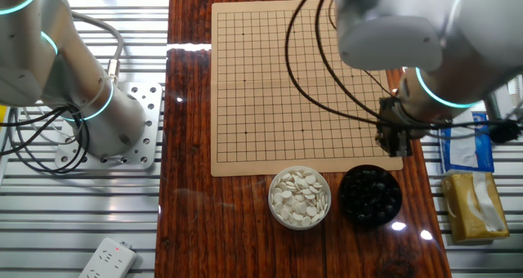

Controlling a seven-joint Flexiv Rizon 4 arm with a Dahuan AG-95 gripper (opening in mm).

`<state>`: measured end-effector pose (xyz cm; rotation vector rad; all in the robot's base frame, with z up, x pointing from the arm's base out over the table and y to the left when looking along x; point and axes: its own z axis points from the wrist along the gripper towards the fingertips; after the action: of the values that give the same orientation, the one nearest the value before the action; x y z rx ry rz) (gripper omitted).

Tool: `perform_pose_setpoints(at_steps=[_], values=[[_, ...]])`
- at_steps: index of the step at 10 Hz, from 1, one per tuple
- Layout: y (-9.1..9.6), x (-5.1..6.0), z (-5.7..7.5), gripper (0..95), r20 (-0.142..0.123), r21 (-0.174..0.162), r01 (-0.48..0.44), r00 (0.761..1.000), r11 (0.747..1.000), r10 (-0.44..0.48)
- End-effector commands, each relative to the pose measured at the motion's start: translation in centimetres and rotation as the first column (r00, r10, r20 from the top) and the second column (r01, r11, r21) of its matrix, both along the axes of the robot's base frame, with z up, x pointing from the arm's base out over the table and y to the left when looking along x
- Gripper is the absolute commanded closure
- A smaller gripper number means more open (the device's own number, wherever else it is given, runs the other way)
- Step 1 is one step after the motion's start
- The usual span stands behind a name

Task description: Play the first move as black on the 3-4 point in the upper right corner of the Go board

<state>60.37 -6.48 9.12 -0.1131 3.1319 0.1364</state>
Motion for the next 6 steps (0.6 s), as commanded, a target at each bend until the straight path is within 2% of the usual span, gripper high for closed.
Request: perform_pose_setpoints(at_steps=[1,4,6], values=[[0.07,0.06,-0.01,95.0,-0.01,0.031,-0.012,1.0,0.999,0.012],[0.02,-0.01,-0.03,95.0,-0.027,0.025,-0.013,1.0,1.0,0.013],[0.0,-0.01,-0.03,95.0,-0.023,0.022,-0.012,1.0,1.0,0.012]])
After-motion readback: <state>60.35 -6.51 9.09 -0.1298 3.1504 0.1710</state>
